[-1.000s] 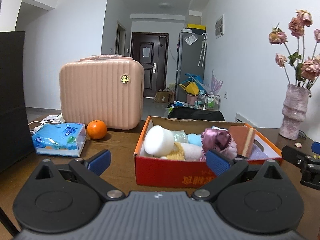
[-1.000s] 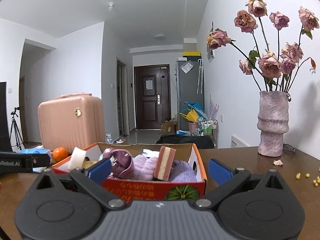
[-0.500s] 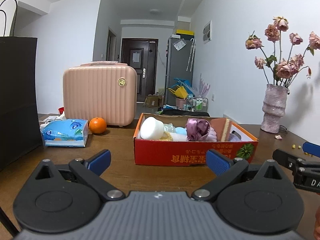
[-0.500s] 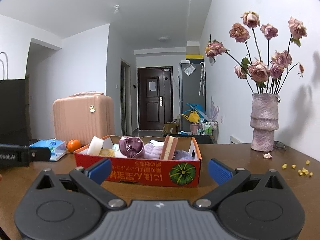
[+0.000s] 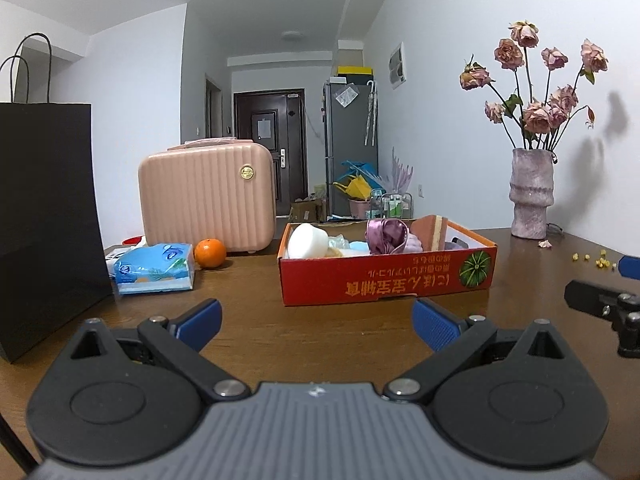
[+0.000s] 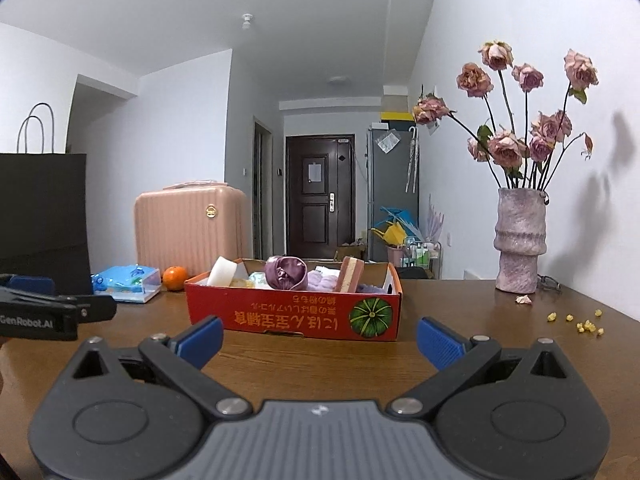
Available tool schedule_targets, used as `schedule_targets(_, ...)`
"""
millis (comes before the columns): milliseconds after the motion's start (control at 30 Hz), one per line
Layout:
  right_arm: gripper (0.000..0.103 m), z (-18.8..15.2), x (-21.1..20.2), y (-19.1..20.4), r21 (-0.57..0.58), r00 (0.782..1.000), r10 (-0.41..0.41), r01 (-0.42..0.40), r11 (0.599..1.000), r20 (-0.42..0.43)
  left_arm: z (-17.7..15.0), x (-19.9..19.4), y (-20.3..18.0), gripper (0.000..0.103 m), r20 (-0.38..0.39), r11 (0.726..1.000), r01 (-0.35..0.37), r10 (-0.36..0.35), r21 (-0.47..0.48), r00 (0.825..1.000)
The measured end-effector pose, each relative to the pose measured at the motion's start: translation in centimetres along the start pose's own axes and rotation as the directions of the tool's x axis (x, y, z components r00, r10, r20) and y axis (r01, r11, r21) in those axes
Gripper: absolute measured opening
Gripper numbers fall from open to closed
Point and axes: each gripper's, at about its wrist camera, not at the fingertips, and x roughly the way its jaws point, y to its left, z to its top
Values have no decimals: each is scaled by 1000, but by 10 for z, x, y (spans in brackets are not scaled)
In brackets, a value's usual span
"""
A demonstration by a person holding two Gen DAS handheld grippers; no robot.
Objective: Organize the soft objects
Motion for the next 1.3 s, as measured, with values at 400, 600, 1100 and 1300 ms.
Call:
schedule_targets(400,103,-2,-19,9,-14,1000,20,-20,1000,8,-8,-30,-1,103,46,1000,-18,17,7,999)
schedule_targets(600,103,-2,-23,10,-14,1000,20,-20,1000,15,-8,-38,-1,103,70,1000,-21,20,9,997)
schedule_targets(1100,103,-2,-24,12,-15,1000,21,-20,1000,10,-9,-40,-1,103,74,1000,-21,20,8,997)
schedule_targets(1300,103,-2,-24,12,-16,1000,21,-21,1000,11,-9,-40,0,103,75,1000,-21,20,8,997)
